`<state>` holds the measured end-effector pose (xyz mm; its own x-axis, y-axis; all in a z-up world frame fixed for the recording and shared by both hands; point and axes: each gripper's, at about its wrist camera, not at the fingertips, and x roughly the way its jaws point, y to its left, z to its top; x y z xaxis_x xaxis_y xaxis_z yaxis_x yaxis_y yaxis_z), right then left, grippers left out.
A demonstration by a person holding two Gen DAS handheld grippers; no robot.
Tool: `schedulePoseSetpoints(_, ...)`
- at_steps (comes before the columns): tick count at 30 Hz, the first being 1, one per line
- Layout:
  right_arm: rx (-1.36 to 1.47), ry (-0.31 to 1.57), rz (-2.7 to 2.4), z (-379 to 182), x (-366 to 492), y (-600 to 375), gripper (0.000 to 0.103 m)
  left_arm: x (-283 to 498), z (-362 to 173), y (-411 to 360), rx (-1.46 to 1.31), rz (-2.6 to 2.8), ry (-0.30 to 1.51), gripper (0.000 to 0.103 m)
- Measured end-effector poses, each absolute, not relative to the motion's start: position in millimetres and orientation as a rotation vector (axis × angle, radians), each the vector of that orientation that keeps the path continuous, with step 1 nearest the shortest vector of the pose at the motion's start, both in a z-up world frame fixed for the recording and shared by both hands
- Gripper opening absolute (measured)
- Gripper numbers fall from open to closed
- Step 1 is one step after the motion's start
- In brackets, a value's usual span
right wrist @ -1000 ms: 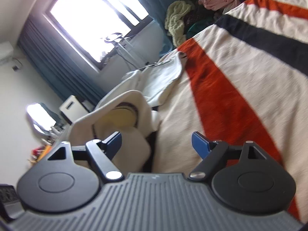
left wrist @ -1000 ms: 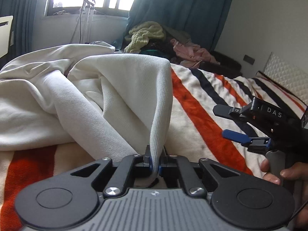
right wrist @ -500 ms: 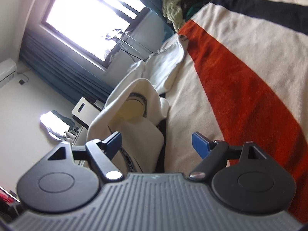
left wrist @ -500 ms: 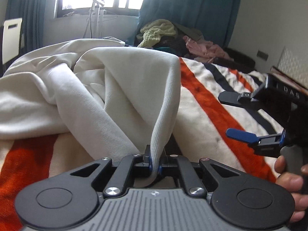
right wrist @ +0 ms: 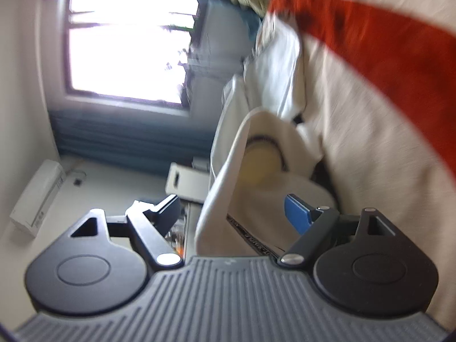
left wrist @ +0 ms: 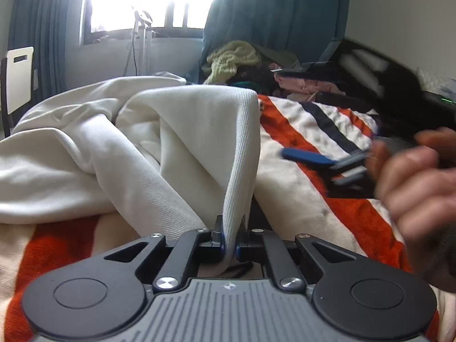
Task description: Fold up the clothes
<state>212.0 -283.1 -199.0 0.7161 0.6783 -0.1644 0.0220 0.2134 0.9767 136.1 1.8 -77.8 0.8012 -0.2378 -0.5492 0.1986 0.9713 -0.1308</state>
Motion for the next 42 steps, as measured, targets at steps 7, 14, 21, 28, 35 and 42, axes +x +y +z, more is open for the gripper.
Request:
schedulePoseSetpoints(7,1.214,0.716,0.509,-193.9,269.3,-235.8,0.082,136.6,-74.8,7.4,-0.068,-0.229,0.576,0.006)
schedulePoseSetpoints(14,1.126,0.801,0.351,-215.5,307.5,-223.5,0.033,143.1,-80.2,9.8,-0.083,-0.259,0.569,0.006)
schedulePoseSetpoints(21,1.047,0.604,0.315,-188.0,287.6,-240.1,0.008,147.4,-83.5,13.7,-0.125,-0.295,0.559,0.007)
schedulePoseSetpoints(28,0.873,0.389,0.246,-123.4,245.2,-279.4,0.007,145.6,-79.5,17.3,-0.211,-0.394,0.548,0.014)
schedulePoseSetpoints(35,0.593,0.227,0.077,-76.2,163.9,-312.7,0.007,139.2,-75.5,20.0,-0.273,-0.447,0.513,0.023)
schedulePoseSetpoints(42,0.425,0.272,-0.044,-101.8,113.9,-323.0,0.010,140.7,-89.8,7.0,-0.176,-0.436,0.569,0.027)
